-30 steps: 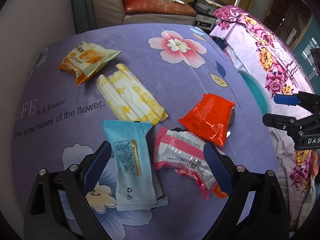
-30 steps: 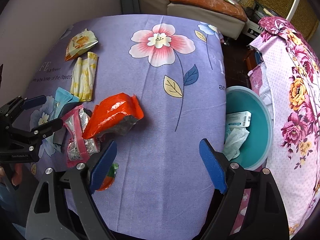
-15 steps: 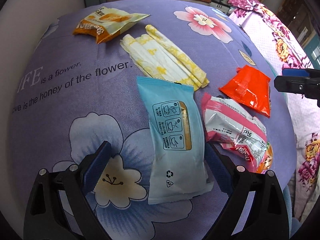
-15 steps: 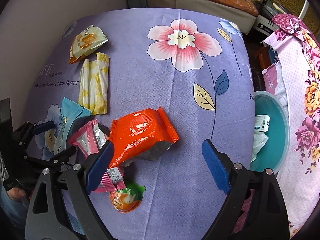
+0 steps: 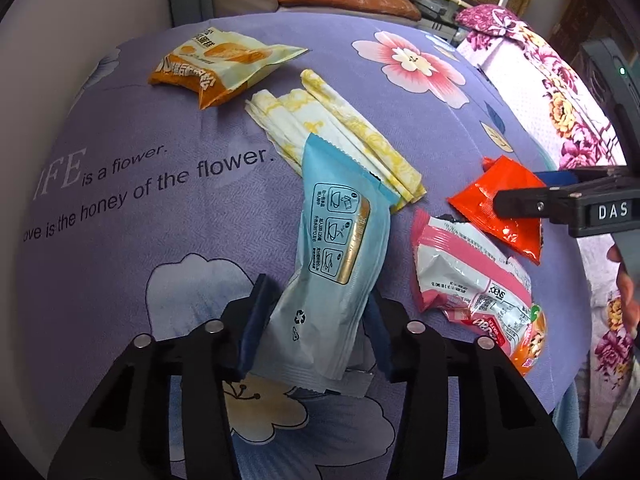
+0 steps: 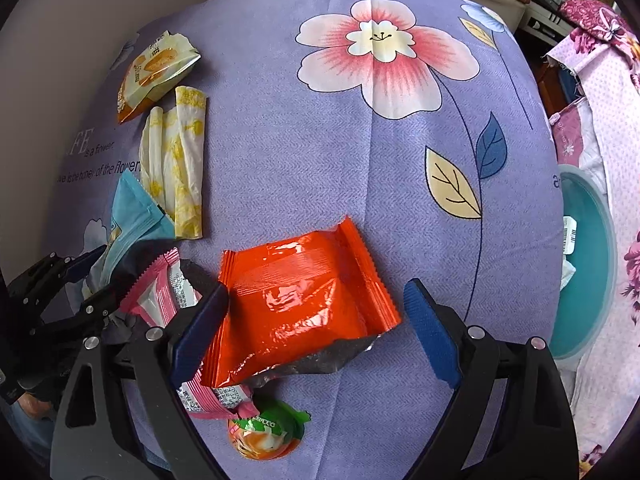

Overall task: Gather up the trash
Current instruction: 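Grasp the blue wet-wipe pack with the left gripper while the right gripper grasps the red wrapper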

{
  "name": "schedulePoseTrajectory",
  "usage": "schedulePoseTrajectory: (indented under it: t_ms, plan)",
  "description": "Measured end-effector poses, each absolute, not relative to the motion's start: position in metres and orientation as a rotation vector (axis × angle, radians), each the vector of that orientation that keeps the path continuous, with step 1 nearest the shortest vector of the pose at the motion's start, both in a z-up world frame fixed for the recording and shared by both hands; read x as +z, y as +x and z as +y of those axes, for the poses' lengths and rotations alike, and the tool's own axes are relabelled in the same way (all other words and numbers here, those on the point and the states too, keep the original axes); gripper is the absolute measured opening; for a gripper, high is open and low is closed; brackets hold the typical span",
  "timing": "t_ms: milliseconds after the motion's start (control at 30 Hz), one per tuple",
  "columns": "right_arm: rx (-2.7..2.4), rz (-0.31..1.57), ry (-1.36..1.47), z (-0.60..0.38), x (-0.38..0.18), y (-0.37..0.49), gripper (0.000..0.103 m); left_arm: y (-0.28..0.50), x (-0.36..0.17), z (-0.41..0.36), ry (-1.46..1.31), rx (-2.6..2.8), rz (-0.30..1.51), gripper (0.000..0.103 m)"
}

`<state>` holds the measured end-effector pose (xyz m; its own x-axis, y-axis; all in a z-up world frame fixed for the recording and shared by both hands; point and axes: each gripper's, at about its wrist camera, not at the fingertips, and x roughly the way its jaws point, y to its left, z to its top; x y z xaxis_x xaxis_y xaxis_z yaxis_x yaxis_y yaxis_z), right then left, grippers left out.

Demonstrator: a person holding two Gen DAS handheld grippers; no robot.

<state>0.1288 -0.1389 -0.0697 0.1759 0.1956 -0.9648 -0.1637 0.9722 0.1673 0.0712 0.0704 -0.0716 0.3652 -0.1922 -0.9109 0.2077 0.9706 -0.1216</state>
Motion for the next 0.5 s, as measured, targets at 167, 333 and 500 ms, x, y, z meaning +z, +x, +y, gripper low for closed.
schedulePoseTrajectory:
  t_ms: [167, 333, 500]
  plan:
    - [0.308, 1.354, 0.058, -0.135, -0.073, 0.122, 0.051, 0.078, -0.064, 0.085, -0.041, -0.223, 1.151, 0.03]
    - [0.328, 1.327, 0.007, -0.127, -0.064, 0.117, 0.036, 0.078, -0.058, 0.089, -0.053, -0.215, 1.144, 0.027]
    - [0.335, 1.294, -0.011, -0.128, -0.052, 0.111, 0.032, 0.076, -0.061, 0.09, -0.067, -0.21, 1.156, 0.026]
